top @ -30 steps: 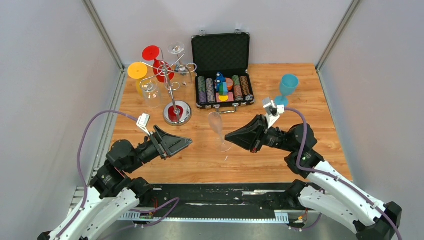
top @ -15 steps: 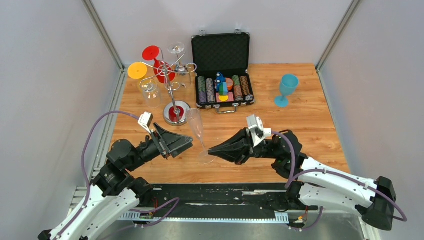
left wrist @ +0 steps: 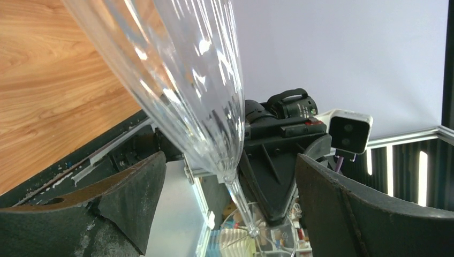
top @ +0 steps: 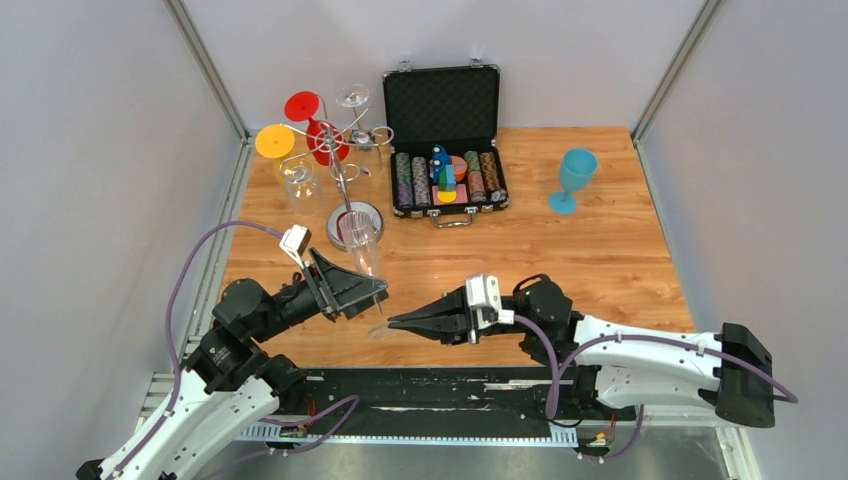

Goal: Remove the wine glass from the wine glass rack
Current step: Place the wine glass at the center of the board.

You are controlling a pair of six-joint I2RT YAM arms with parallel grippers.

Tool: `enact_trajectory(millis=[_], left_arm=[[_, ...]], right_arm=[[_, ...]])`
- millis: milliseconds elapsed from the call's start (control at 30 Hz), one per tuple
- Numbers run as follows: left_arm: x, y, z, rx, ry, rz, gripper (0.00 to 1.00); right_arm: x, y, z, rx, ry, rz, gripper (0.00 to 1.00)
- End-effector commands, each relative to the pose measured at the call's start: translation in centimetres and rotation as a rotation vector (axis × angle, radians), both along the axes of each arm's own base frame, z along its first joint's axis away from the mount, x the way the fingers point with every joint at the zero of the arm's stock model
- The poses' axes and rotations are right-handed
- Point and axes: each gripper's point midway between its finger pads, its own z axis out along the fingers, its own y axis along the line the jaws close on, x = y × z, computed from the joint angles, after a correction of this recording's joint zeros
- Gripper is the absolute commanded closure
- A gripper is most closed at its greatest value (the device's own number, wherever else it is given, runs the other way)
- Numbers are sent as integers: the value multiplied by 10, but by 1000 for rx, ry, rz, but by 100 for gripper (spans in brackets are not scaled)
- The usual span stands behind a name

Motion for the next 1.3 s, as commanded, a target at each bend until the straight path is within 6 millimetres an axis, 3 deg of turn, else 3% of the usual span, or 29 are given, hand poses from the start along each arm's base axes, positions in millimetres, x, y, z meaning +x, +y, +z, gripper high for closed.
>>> enact_trajectory(millis=[0, 333, 867, 1033, 1200, 1267], left_arm=[[-7, -1, 11, -33, -32, -34, 6], [-15, 0, 15, -24, -51, -67, 22], [-20, 0, 19, -5, -79, -87, 57], [-20, 0, 20, 6, -99, -91, 73], [-20, -1, 17, 16, -107, -93, 96], [-20, -1, 17, 17, -114, -94, 100]], right_arm=[[-3, 7, 14, 76, -155, -53, 100], [0, 18, 2, 56, -225, -139, 100], [10, 22, -12, 12, -220, -229, 100], [9, 21, -16, -8, -207, -219, 100], [6, 16, -15, -22, -193, -210, 100], [3, 12, -15, -30, -187, -202, 100]])
